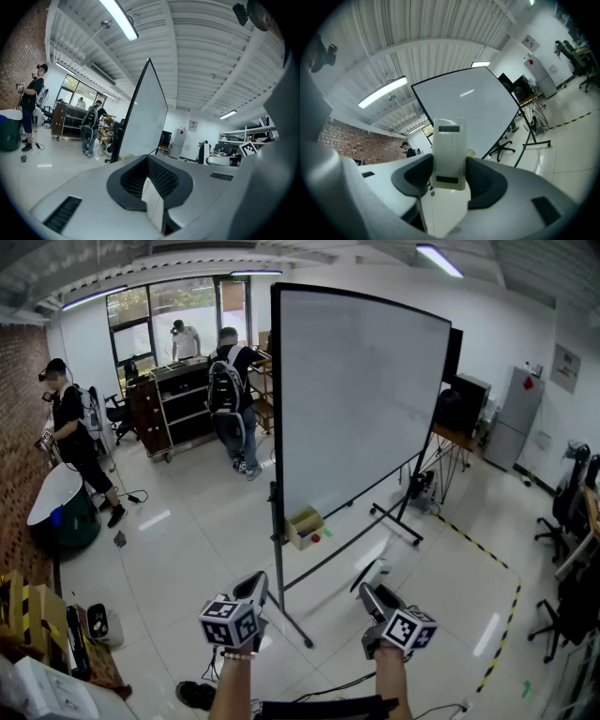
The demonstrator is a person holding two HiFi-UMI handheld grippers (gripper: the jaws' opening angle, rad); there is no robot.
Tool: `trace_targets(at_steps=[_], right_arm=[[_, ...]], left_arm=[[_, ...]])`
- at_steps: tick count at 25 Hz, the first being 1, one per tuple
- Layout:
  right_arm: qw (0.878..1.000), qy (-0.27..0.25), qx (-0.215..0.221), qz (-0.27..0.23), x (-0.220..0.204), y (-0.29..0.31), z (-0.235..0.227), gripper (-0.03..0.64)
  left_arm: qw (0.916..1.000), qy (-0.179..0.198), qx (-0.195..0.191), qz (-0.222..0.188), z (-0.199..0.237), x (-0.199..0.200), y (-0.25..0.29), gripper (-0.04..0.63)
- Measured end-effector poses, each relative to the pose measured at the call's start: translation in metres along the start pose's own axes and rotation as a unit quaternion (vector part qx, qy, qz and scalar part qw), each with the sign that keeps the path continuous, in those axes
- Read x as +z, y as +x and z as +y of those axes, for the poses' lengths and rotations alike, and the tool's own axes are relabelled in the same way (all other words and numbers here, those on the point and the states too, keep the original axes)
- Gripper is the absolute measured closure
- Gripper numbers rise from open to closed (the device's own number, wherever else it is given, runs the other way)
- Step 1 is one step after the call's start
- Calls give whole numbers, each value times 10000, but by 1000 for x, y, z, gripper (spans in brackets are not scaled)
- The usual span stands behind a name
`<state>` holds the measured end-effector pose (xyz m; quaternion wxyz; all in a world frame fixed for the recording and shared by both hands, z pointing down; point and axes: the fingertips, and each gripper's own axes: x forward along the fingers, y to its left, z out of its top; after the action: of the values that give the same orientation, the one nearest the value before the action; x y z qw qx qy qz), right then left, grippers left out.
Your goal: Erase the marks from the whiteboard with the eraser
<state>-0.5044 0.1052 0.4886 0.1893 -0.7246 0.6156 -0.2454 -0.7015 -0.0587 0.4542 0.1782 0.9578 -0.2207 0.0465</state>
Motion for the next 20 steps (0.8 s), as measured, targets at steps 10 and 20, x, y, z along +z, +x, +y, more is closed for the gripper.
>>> trace_targets(at_steps=[10, 20], right_arm=[[9999, 57, 113, 20, 20, -12, -35, 367], [9988, -70, 212, 439, 33, -41, -104, 367]], left_arm=[[9997, 54, 219, 66, -31, -9, 21, 607], [9970, -218, 715, 211, -83, -61, 38, 607]])
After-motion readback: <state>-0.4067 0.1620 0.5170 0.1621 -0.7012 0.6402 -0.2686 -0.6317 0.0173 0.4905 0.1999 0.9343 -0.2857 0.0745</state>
